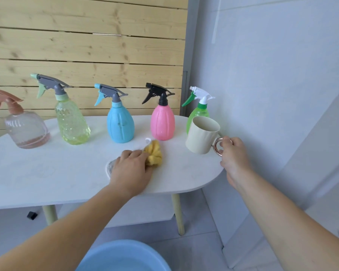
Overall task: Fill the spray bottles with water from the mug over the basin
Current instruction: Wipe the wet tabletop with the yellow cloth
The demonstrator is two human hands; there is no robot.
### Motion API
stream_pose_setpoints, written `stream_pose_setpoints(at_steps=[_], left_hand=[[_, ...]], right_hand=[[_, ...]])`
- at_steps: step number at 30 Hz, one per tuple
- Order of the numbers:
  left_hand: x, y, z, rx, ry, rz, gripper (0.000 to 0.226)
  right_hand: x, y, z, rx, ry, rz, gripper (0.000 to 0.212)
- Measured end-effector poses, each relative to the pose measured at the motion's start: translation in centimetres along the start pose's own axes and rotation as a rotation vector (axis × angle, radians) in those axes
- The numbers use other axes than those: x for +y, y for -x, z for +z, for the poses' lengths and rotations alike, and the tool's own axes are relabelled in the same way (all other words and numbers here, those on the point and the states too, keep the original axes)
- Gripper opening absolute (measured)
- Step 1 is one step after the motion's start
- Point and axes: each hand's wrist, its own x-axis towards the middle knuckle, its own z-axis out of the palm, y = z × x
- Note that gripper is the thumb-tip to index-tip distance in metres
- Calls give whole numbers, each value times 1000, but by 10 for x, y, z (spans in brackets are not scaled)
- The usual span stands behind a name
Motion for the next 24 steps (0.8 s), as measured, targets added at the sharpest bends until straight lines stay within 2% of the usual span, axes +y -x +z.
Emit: stream_pose_setpoints(at_steps=[3, 11, 19, 24], left_hand=[[1, -14, 9, 15, 106, -67, 26], [39, -63, 24, -41, 246, 58, 24], [53, -64, 22, -65, 284, 137, 48], [62, -65, 23, -71, 234, 165, 49]], right_hand=[[-1, 0, -1, 29, -36, 17, 21], [-2, -7, -6, 35, -85, 50, 22], [-1, -11, -3, 24, -90, 40, 25], [2, -15, -2, 26, -101, 37, 28]])
